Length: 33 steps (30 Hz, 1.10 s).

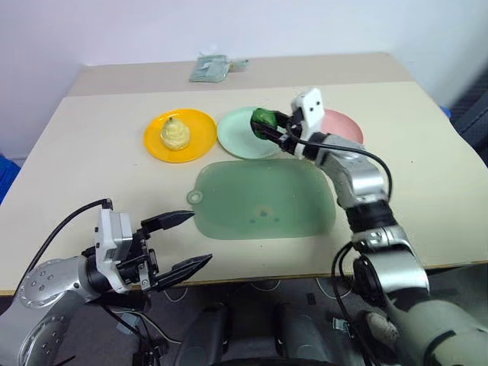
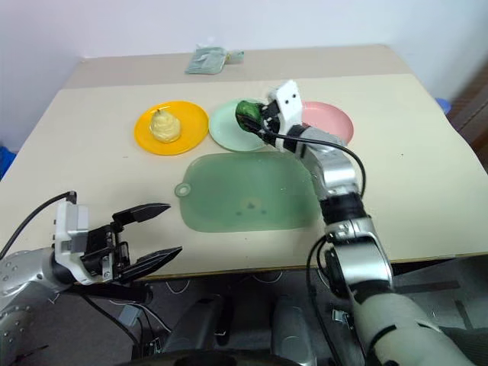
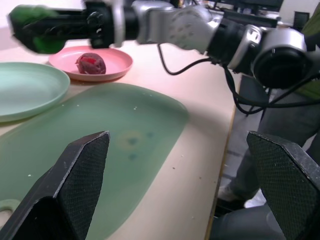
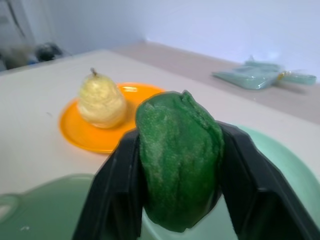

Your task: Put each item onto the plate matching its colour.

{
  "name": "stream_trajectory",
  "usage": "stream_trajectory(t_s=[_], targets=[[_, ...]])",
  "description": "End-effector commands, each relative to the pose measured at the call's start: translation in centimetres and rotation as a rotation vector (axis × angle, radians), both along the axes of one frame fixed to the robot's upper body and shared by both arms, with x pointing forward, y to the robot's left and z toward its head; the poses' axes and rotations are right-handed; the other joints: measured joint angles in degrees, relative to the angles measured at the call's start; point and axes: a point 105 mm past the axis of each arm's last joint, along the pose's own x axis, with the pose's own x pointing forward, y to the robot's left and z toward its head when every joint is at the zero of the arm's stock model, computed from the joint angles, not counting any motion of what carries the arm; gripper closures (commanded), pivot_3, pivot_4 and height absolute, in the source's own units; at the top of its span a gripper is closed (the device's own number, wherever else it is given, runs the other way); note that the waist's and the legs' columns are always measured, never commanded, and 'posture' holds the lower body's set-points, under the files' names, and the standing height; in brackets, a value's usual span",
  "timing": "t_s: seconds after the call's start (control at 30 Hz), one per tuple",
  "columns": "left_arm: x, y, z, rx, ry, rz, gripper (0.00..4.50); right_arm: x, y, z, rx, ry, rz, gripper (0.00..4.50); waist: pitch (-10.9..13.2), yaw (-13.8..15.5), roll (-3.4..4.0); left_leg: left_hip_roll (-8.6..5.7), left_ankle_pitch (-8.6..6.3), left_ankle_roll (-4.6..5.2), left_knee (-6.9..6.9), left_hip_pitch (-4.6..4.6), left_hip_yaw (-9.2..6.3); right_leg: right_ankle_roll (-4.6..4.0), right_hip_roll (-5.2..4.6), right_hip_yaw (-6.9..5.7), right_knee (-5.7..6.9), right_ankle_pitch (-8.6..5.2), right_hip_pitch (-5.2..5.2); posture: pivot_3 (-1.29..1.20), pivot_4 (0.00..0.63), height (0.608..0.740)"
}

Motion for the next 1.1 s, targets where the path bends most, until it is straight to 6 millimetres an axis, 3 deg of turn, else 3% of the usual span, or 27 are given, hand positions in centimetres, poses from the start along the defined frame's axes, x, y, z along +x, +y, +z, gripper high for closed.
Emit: stream_trajectory(t_s=[0.03, 0.37, 0.4, 0.53, 0.57, 0.83, 1.1], targets=[[-0.3, -0.4, 1.0, 0.005, -0.056, 0.006, 0.00, 1.3, 1.0, 0.5, -0.025, -0.043, -0.027, 3.01, 0.0, -0.3, 0.01, 0.00, 0.00, 0.00, -0.01, 0.00, 0.01, 0.02, 0.00, 0.00, 0.01, 0.01, -0.01, 0.00, 0.150, 0.740], [-1.1, -0.7, 1.1, -0.007, -0.057, 0.069, 0.00, 2.3, 2.2, 0.0, -0.051, -0.011, -0.073, 3.01, 0.0, -0.8, 0.03, 0.02, 0.04, -0.07, -0.14, 0.00, 0.01, 0.10, 0.02, 0.04, 0.04, 0.06, -0.11, 0.00, 0.150, 0.740], [-1.2, -0.7, 1.2, -0.008, -0.057, 0.072, 0.00, 2.3, 2.3, -0.1, -0.050, -0.007, -0.072, 2.04, 0.0, -0.9, 0.03, 0.02, 0.04, -0.07, -0.14, 0.00, 0.00, 0.09, 0.03, 0.04, 0.04, 0.05, -0.11, 0.00, 0.150, 0.740], [-1.2, -0.8, 1.2, -0.008, -0.057, 0.079, 0.00, 2.3, 2.4, -0.1, -0.049, -0.006, -0.076, 0.20, 0.0, -1.1, 0.04, 0.02, 0.04, -0.07, -0.14, 0.00, 0.00, 0.10, 0.04, 0.04, 0.05, 0.05, -0.11, 0.00, 0.150, 0.740], [-1.2, -0.8, 1.2, -0.009, -0.058, 0.080, 0.00, 2.3, 2.4, -0.1, -0.049, -0.010, -0.081, 0.04, 0.0, -1.2, 0.04, 0.02, 0.04, -0.07, -0.15, 0.00, -0.01, 0.09, 0.04, 0.03, 0.04, 0.06, -0.11, 0.00, 0.150, 0.740], [0.6, 0.1, 1.0, -0.016, -0.061, 0.158, 0.00, 1.9, 0.9, 1.6, -0.007, -0.082, -0.027, 0.04, 0.0, -1.6, 0.05, 0.02, 0.04, -0.07, -0.16, 0.00, -0.02, 0.10, 0.09, 0.03, 0.05, 0.06, -0.11, 0.00, 0.150, 0.740], [1.9, 0.5, 0.8, -0.022, -0.062, 0.168, 0.00, -2.0, -1.8, 2.2, 0.013, -0.146, 0.090, 0.04, 0.0, -1.2, 0.04, 0.01, 0.02, -0.04, -0.11, 0.00, -0.03, 0.11, 0.06, 0.02, 0.08, 0.06, -0.09, 0.00, 0.150, 0.740]])
